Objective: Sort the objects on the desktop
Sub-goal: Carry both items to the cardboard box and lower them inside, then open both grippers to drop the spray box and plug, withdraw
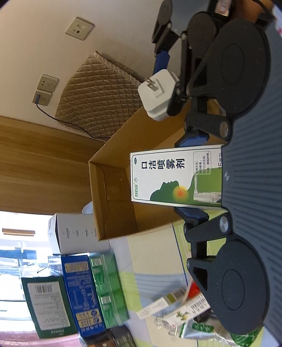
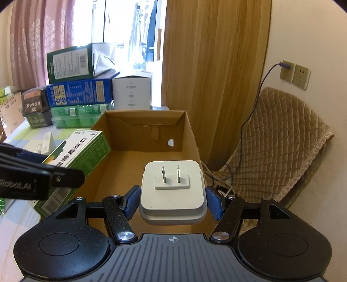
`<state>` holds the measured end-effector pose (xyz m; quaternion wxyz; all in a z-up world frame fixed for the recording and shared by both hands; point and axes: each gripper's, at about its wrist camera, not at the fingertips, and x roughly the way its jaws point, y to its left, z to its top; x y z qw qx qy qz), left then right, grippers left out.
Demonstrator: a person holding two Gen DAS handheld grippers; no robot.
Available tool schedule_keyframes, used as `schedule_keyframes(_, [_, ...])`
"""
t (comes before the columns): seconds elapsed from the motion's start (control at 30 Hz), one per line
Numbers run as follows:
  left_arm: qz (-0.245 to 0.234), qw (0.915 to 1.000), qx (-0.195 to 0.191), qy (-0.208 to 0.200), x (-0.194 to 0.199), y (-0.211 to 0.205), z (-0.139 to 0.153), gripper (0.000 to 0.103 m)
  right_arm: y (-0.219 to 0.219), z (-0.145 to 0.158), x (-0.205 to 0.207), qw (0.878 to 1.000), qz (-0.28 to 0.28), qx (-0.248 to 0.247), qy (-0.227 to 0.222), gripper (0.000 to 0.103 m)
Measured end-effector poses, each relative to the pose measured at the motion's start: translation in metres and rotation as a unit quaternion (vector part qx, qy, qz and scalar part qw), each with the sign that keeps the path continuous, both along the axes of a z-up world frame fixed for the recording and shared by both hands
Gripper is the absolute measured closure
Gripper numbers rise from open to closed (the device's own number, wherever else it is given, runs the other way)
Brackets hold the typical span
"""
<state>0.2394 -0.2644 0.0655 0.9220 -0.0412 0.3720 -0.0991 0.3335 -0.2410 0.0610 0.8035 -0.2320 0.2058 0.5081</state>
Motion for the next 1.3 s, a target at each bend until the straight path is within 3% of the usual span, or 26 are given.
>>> schedule_keyframes(0.33, [0.003, 0.9999, -0.009, 0.014, 0.023, -0.002, -0.022, 0.053, 0.01, -0.015, 0.011, 1.0, 0.002, -0.016, 0.004, 0.041])
schedule_keyframes(0.8, [0.026, 0.9996, -0.003, -0.008, 0.006, 0.022, -0.005, 0.051, 0.018, -0.016, 0.005, 1.0, 0.02, -0.01, 0.015, 0.041])
schedule_keyframes(0.93, [0.032, 0.9995, -0.001, -0.007, 0.001, 0.028, -0.005, 0.05, 0.019, -0.012, 0.003, 0.999, 0.031, 0.005, 0.017, 0.025])
schedule_keyframes(1.3, [0.054, 0.9985, 0.003, -0.009, -0.025, 0.05, 0.0, 0.046, -0.002, 0.001, -0.02, 0.999, 0.035, 0.018, 0.015, 0.024])
